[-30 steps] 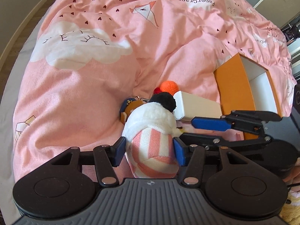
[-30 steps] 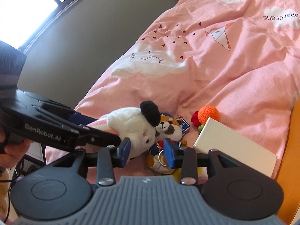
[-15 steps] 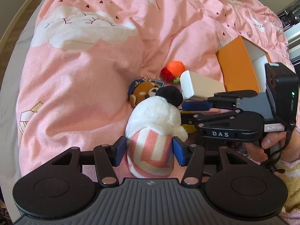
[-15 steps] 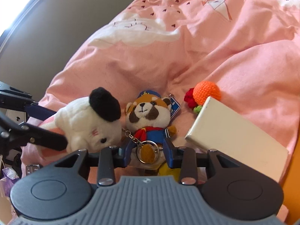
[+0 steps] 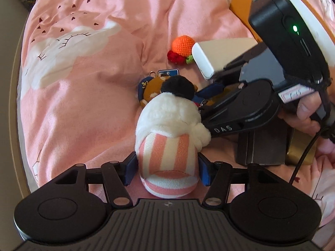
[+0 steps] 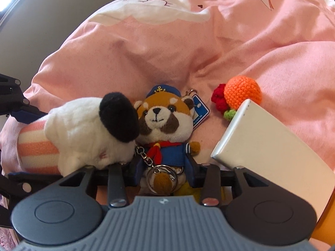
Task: Organize objects
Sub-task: 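Lift the white plush with the left tool while the right tool lifts the red-panda plush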
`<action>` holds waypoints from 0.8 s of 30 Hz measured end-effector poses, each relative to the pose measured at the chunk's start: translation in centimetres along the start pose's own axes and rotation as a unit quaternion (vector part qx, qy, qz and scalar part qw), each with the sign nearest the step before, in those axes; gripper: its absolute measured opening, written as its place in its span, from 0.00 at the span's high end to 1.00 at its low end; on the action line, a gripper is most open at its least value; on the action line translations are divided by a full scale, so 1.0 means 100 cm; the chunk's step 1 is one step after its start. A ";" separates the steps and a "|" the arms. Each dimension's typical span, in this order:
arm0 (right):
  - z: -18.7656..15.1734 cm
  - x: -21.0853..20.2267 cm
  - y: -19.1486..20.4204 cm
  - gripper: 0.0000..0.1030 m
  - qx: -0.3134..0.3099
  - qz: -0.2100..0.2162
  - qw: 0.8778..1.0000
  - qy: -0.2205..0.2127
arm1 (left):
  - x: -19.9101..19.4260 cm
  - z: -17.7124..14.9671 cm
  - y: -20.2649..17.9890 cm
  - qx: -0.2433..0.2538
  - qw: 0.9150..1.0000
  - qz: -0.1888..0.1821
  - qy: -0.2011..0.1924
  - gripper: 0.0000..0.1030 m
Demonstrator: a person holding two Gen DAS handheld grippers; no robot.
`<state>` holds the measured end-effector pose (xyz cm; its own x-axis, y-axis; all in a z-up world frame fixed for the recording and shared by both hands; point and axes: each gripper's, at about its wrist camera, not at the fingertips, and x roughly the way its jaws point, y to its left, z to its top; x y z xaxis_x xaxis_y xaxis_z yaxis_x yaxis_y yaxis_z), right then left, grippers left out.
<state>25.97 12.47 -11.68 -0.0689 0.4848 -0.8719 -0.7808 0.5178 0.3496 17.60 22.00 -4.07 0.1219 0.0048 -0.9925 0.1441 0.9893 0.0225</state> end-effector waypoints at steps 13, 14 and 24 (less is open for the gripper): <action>-0.005 -0.070 0.018 0.70 -0.029 -0.013 0.996 -0.080 | -0.067 -0.033 0.023 -0.112 0.985 -0.088 -0.099 0.39; -0.006 -0.077 0.019 0.70 -0.030 -0.013 0.996 -0.087 | -0.074 -0.037 0.024 -0.119 0.983 -0.092 -0.108 0.39; -0.029 -0.150 0.058 0.70 -0.124 -0.090 0.974 -0.165 | -0.110 -0.041 -0.003 -0.092 0.978 -0.100 -0.160 0.39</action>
<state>20.67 6.15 2.41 0.2556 0.6234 -0.7390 -0.8904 0.4496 0.0713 12.20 22.27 6.33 0.4139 -0.2074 -0.8864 0.0207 0.9756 -0.2186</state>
